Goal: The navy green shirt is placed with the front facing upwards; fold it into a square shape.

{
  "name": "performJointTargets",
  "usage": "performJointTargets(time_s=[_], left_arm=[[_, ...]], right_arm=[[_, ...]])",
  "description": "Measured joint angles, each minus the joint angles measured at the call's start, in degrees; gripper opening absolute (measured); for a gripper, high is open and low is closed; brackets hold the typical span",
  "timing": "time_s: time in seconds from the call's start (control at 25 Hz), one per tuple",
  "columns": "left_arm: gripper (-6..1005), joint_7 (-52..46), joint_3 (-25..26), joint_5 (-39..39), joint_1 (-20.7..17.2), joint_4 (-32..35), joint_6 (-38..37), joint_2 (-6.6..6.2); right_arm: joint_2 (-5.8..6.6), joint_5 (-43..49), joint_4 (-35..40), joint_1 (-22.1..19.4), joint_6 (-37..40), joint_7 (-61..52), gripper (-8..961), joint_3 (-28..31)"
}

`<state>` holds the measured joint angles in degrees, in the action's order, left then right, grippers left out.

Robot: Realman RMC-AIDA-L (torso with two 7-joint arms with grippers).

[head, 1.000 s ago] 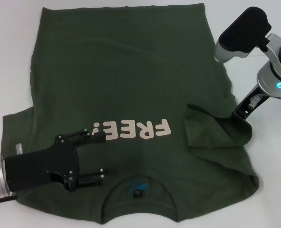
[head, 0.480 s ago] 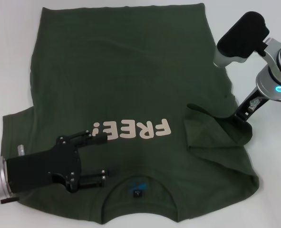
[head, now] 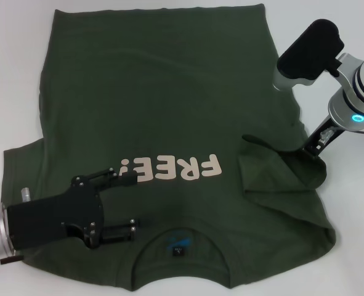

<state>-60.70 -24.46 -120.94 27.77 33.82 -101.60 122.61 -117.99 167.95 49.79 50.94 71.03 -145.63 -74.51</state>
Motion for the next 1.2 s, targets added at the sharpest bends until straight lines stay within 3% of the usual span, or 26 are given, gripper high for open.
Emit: performJointTargets(time_s=[0.48, 0.72, 1.2], left_arm=[[827, 0.1, 0.1, 0.0, 0.0, 0.0, 0.0, 0.00], [828, 0.5, 0.1, 0.0, 0.0, 0.0, 0.1, 0.00], [827, 1.0, 1.3, 0.0, -0.6, -0.1, 0.1, 0.00]], right_arm=[[-0.14, 0.0, 0.0, 0.4, -0.9, -0.2, 60, 0.3], [-0.16, 0.0, 0.0, 0.9, -3.9, -0.2, 34, 1.0], [-1.95, -0.5, -2.1, 2.3, -15.1, -1.5, 43, 0.9]])
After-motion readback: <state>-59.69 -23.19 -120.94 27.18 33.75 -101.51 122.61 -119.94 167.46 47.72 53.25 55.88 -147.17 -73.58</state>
